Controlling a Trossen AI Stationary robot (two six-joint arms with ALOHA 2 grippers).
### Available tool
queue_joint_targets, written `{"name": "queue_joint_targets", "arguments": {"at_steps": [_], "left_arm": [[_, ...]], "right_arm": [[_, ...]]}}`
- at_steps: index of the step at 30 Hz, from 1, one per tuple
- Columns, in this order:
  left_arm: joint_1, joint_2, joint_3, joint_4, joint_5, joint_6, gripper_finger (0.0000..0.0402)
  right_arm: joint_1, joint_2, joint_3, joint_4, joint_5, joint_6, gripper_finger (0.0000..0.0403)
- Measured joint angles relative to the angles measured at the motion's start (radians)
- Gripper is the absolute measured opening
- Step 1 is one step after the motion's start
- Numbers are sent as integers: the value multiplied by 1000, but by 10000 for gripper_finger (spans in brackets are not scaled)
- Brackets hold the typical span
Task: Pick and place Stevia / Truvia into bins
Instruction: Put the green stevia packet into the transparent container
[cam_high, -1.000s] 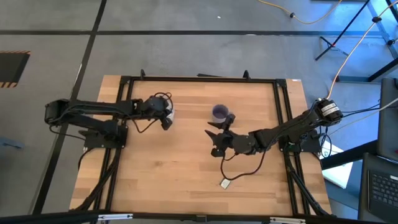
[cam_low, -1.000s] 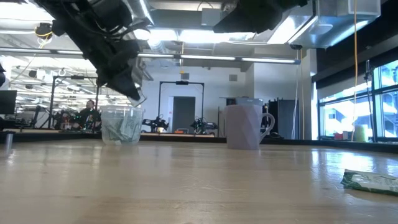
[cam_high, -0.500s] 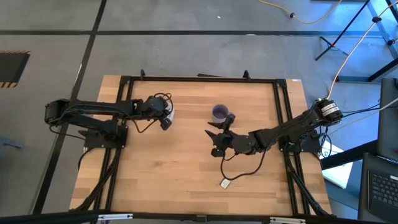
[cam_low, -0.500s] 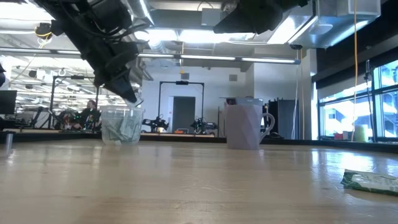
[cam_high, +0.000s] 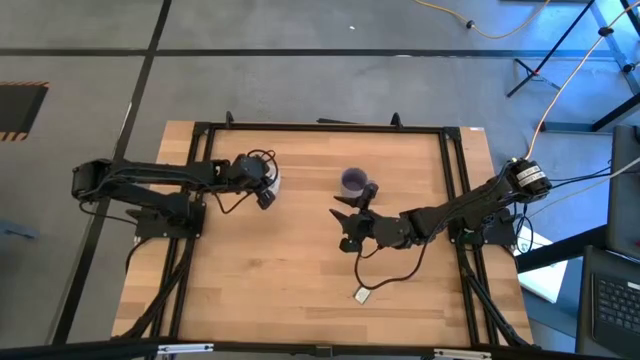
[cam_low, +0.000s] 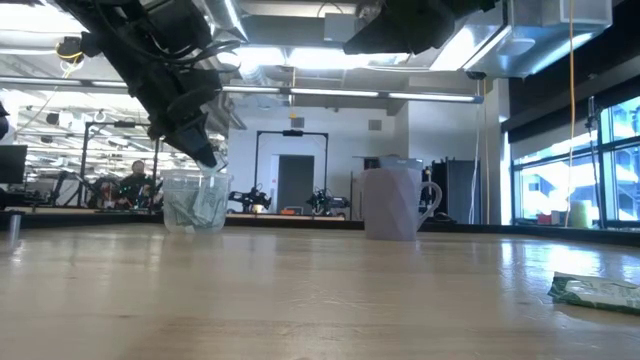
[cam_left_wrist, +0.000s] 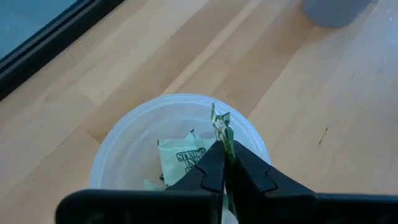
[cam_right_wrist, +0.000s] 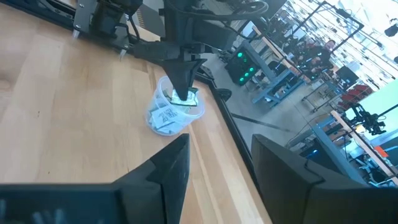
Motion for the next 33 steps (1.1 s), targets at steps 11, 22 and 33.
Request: {"name": "queue_joint_targets", "arguments": {"at_steps": [11,22,33], "left_arm": [[0,105,0,10,-18,-10,12],[5,108,0,17,-58,3,56],[39,-73,0,15,-68,37,93]], "right_arm": [[0,0,0,-20,0,3,174],[0,0,0,-30,0,4,174],[2,1,0,-39,-4,97,174]]}}
